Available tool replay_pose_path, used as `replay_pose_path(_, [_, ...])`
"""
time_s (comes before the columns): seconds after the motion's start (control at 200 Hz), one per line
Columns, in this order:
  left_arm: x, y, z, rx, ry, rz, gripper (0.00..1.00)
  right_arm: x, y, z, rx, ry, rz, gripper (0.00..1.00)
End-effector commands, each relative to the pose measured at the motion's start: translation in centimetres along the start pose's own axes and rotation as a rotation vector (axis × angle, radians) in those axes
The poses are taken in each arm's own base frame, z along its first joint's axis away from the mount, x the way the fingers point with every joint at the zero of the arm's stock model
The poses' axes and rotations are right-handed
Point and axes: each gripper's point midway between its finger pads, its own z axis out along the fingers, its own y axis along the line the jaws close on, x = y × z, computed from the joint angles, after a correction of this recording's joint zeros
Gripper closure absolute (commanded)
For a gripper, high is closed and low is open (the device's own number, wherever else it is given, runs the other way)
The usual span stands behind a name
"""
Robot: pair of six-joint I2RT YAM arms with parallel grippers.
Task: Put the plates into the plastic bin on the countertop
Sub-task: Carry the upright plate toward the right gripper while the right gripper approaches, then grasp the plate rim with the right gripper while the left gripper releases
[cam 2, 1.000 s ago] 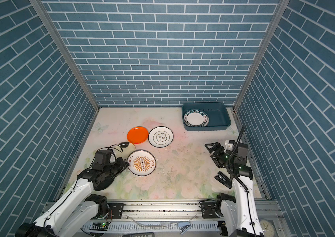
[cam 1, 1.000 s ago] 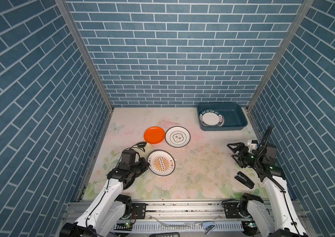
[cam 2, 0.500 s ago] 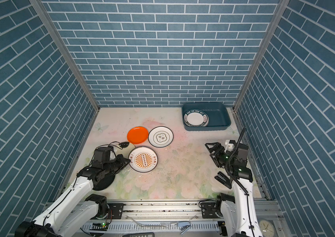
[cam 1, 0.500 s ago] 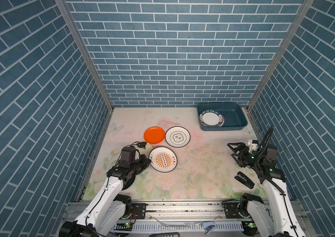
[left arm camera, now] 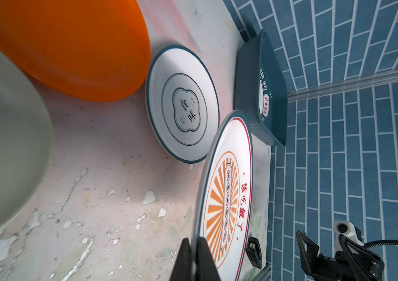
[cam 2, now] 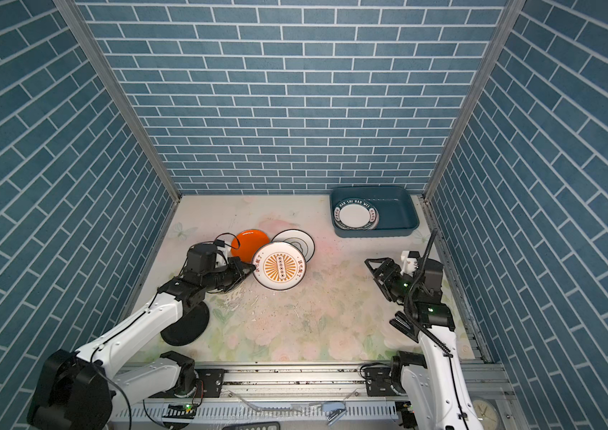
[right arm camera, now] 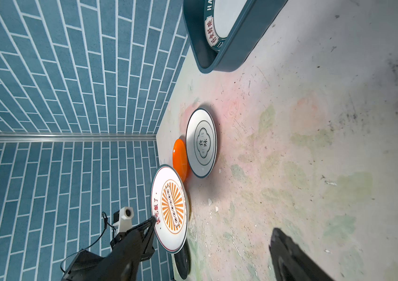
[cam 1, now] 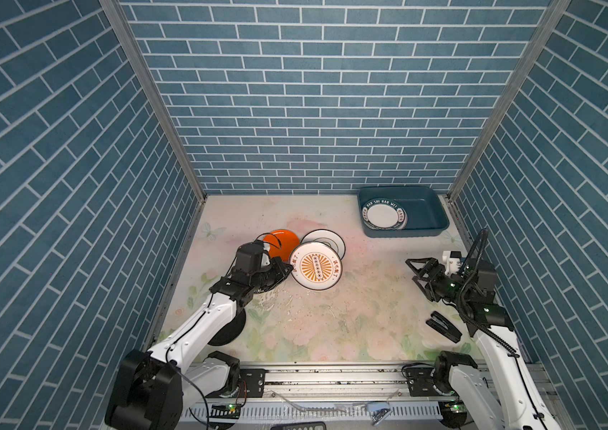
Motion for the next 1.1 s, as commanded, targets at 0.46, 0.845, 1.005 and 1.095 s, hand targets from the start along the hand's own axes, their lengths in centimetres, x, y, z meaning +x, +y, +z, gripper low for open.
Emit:
replay_pose_path(0.46, [-0.1,-9.0,4.7,0.156,0.028,0.116,1.00,0.5,0.9,3.0,-0.039,0.049,-0.009,0.33])
replay_pose_path(0.845, [2.8,-13.5,6.6,0.231,0.103,0.160,1.00,0.7,0.5,3.9,-0.033,0.067,-0.009,0.41])
replay_pose_path(1.005, [4.6,-14.8,7.3,0.258,0.143,0.172,1.00,0.7,0.1,4.0,-0.025,0.064,-0.004,0.45])
replay_pose_path(1.095, [5.4,-15.5,7.6,0.277,0.165,0.173,1.00,0.7,-0.1,4.1,-0.019,0.063,-0.001,0.47])
